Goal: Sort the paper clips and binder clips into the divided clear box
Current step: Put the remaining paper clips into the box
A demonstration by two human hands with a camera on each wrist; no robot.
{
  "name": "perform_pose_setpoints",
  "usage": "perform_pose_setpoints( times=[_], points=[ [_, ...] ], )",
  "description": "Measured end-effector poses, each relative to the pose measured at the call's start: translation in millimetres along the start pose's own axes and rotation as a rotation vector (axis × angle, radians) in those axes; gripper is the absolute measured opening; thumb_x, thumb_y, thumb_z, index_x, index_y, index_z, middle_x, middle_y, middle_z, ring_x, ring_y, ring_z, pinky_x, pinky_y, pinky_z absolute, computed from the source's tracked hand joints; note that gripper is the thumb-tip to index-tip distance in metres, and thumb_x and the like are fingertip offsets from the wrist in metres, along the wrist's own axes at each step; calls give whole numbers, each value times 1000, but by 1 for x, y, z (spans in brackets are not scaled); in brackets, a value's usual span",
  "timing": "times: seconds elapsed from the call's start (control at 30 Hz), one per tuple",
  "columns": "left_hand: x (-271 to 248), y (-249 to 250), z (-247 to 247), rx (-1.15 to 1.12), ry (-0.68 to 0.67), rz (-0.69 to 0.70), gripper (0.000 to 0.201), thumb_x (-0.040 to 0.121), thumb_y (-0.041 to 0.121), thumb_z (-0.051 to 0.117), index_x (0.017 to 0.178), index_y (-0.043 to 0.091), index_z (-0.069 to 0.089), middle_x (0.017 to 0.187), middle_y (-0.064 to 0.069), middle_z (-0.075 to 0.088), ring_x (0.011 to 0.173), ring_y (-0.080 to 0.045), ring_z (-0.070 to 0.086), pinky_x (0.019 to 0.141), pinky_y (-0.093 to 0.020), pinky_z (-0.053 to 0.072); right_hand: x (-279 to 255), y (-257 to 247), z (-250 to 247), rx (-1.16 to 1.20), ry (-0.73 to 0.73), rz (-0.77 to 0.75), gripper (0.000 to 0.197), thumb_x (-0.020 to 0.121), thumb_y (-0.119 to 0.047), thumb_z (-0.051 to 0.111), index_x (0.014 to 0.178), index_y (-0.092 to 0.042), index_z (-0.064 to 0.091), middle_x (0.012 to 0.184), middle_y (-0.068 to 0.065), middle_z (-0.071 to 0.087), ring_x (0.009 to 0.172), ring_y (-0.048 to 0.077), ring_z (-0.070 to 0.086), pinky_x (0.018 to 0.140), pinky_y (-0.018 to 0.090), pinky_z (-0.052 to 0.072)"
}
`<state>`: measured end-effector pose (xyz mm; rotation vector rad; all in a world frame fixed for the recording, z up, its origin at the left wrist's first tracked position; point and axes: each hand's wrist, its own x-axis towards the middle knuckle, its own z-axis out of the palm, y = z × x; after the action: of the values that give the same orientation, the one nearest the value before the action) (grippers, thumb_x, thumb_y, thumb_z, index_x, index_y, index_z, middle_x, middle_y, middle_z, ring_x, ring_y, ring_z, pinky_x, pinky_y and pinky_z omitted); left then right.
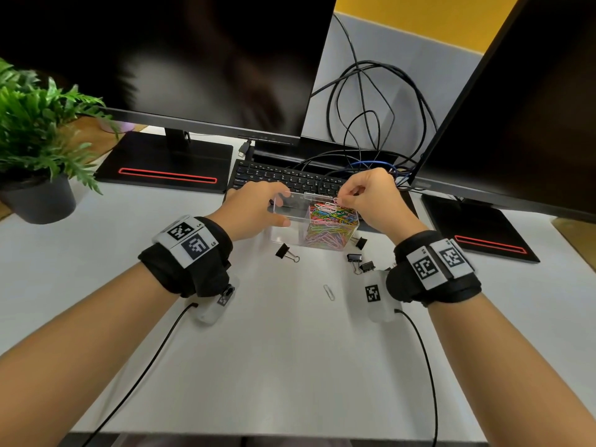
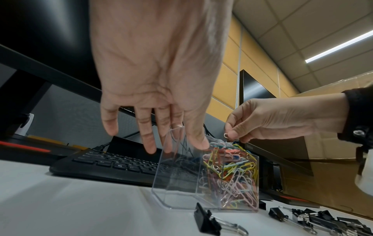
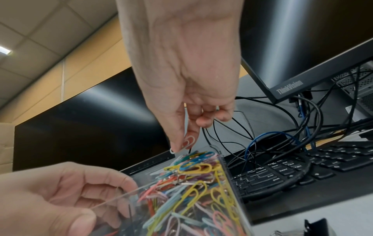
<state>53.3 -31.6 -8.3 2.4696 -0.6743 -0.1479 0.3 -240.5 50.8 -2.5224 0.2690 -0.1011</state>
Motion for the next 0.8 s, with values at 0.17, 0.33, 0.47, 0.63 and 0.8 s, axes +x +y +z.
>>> perform_pose_setpoints(
  times=[0.17, 0.33, 0.47, 0.63, 0.8],
  points=[
    [-1, 1, -1, 3, 0, 7, 52, 85, 38, 72, 132, 29, 52, 119, 5, 63, 107, -20, 56, 99, -46, 31, -2, 2, 2, -13, 41, -36, 10, 86, -12, 68, 91, -6, 75, 98, 4, 69, 89, 15, 63, 81, 32, 53],
    [-1, 0, -1, 10, 0, 8, 51, 85, 38, 72, 131, 29, 52, 118, 4, 63, 108, -20, 56, 99, -46, 32, -20, 1, -4, 53, 185, -102, 10, 86, -7, 66, 82, -6, 74, 76, -2, 64, 64, -1, 51, 60, 14, 42],
    [-1, 1, -2, 9, -2, 14, 52, 84, 38, 73, 131, 29, 53, 116, 4, 64, 108, -20, 56, 100, -46, 35, -41, -2, 3, -158, 12, 3, 8, 81, -9, 69, 81, -3, 73, 73, 3, 65, 66, 16, 60, 62, 27, 53],
    [-1, 1, -4, 9, 5, 19, 51, 83, 39, 73, 129, 29, 55, 114, 6, 63, 107, -20, 56, 94, -42, 33, -65, 6, 36, -441, -379, 104, 33, 69, -27, 83, 79, -3, 62, 84, 9, 63, 80, 25, 60, 58, 27, 46],
    [-2, 1, -4, 4, -2, 12, 52, 83, 39, 73, 130, 28, 54, 116, 5, 64, 109, -21, 56, 100, -47, 37, -73, 9, 55, -457, -428, 139, 43, 64, -24, 85, 64, -15, 43, 70, 0, 48, 75, 24, 53, 52, 25, 37]
  ],
)
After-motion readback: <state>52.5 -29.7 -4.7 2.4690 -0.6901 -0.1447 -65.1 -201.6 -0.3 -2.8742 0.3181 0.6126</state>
